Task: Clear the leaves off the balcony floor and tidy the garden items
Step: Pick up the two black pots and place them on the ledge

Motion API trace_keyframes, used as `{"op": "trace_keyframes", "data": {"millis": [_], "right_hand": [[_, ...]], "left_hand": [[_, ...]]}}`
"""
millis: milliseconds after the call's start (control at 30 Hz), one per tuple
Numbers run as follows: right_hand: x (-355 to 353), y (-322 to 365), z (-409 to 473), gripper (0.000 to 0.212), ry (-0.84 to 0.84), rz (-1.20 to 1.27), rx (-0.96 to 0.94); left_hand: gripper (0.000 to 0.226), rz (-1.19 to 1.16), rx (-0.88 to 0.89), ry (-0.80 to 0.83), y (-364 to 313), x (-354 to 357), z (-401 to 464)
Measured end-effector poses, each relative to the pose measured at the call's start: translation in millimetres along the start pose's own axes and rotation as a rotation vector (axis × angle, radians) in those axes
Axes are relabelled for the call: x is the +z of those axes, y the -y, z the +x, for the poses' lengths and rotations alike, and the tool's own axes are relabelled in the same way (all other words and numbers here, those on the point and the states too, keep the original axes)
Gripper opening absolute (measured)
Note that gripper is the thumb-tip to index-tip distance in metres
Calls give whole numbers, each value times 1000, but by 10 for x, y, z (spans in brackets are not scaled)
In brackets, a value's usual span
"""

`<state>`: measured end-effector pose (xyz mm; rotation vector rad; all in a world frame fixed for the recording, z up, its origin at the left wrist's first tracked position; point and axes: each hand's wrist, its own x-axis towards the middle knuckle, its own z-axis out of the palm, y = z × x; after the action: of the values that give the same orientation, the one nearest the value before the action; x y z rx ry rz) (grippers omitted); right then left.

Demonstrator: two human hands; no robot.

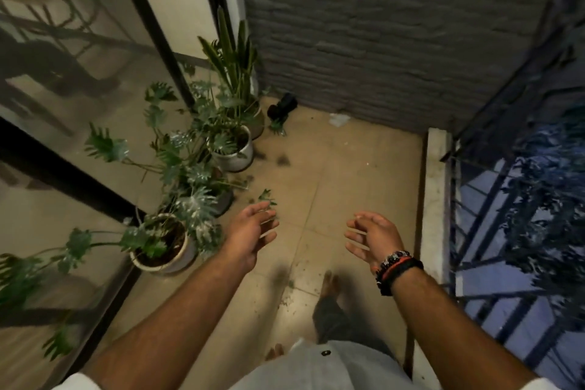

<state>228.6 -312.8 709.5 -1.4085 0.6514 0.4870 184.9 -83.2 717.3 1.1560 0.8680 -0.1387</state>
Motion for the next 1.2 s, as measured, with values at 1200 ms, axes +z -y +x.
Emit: {"op": "trace_keyframes", "data": {"millis": [1200], "right_hand": [[1947, 3634, 4506, 15, 26, 84, 78]], "left_hand": [[24, 116, -41, 32, -3157, 2498, 4668]]}}
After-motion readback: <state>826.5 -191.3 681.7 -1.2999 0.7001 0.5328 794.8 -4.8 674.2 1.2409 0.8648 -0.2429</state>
